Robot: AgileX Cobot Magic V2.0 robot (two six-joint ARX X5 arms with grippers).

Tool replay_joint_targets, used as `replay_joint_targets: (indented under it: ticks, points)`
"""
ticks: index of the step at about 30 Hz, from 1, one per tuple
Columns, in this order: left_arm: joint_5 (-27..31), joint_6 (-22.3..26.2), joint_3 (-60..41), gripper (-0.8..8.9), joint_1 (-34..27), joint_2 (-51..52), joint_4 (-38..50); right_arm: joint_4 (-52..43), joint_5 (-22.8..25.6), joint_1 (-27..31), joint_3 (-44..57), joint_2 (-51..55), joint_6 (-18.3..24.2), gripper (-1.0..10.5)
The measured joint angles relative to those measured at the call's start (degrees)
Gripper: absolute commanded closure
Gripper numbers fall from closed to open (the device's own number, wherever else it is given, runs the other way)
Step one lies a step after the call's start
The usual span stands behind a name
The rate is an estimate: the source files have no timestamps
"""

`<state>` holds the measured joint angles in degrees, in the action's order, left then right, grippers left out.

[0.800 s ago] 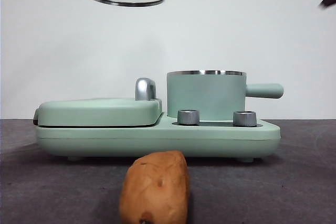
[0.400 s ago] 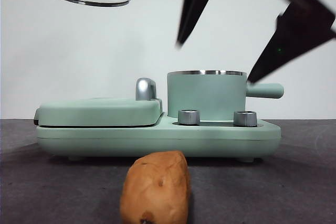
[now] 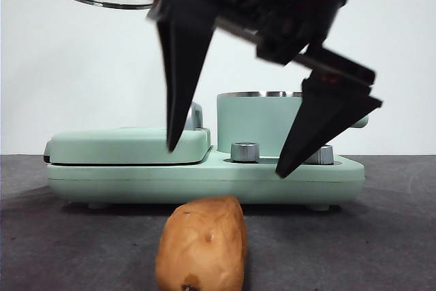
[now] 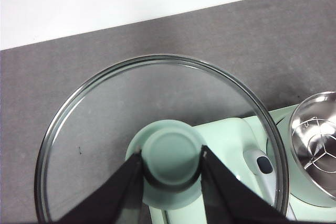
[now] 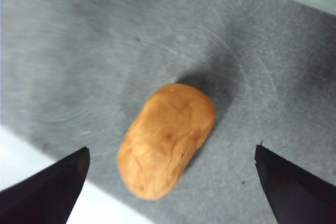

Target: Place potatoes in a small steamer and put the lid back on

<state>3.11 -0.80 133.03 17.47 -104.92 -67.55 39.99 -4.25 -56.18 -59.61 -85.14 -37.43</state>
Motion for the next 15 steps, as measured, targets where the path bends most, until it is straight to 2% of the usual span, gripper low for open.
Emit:
replay_joint_targets:
  ticks: [9,15]
  points:
    - [0.0,0.0,0.0,8.08,0.0,0.0,0.0,8.6,0.9,-1.1,-10.6,-10.6,-0.1,4.4]
    - [0.0,0.0,0.0,8.08,0.0,0.0,0.0,11.2,1.1,-1.6,-11.9,-15.3,-0.1,4.5]
